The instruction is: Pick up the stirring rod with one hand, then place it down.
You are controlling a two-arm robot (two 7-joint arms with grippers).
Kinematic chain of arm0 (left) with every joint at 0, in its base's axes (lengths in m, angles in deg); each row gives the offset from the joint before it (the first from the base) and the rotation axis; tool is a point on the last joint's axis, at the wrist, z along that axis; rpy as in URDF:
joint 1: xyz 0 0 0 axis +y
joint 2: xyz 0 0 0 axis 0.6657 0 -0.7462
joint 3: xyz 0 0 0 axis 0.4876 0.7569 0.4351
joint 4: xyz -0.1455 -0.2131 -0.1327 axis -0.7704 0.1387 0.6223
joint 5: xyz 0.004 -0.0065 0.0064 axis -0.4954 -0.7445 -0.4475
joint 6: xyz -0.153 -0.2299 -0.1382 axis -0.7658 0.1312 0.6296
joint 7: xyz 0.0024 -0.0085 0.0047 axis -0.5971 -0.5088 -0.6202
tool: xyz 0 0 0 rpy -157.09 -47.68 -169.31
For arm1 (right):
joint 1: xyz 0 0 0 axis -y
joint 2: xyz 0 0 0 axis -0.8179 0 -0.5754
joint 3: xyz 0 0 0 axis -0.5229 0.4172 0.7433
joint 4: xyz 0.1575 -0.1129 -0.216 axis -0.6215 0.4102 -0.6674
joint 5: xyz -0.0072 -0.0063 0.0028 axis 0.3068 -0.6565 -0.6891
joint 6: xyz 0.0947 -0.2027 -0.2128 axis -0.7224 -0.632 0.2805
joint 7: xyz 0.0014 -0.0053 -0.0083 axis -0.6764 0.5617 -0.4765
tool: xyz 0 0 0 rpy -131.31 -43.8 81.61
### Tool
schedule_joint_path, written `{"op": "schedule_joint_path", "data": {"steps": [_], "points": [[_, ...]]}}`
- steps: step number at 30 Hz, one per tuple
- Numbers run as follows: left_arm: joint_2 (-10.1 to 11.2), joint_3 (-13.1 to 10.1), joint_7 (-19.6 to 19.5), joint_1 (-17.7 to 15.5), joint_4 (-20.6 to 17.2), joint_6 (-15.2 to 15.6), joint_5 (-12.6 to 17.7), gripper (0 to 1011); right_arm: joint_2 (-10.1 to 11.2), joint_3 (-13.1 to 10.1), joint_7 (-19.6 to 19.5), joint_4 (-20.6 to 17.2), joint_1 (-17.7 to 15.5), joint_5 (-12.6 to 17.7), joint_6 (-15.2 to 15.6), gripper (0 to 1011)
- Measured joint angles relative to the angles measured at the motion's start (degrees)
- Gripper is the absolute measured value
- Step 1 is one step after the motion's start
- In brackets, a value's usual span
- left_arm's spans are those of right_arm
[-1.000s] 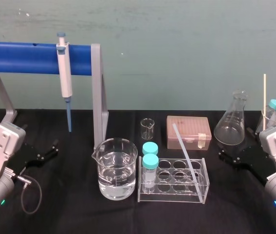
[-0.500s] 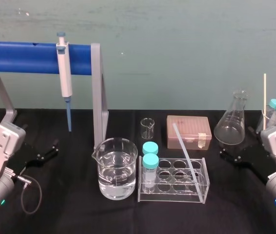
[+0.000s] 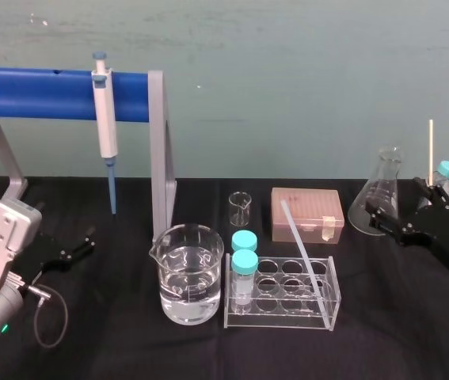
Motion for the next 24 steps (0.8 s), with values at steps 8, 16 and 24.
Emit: {"op": "schedule_joint_path", "data": {"steps": [8,16,24], "points": [[0.0,0.0,0.0,0.0,0.0,0.0,0.0,1000,2.4,-2.03,13.42,-3.63,0.01,11.5,9.13,1003],[0.0,0.0,0.0,0.0,0.0,0.0,0.0,1000,3.46,3.19,21.9,-2.42,5.3,11.83,14.17,1003],[0.0,0.0,0.0,0.0,0.0,0.0,0.0,1000,2.37,8.65,23.7,0.32,10.2,7.39,15.01,1003]]}}
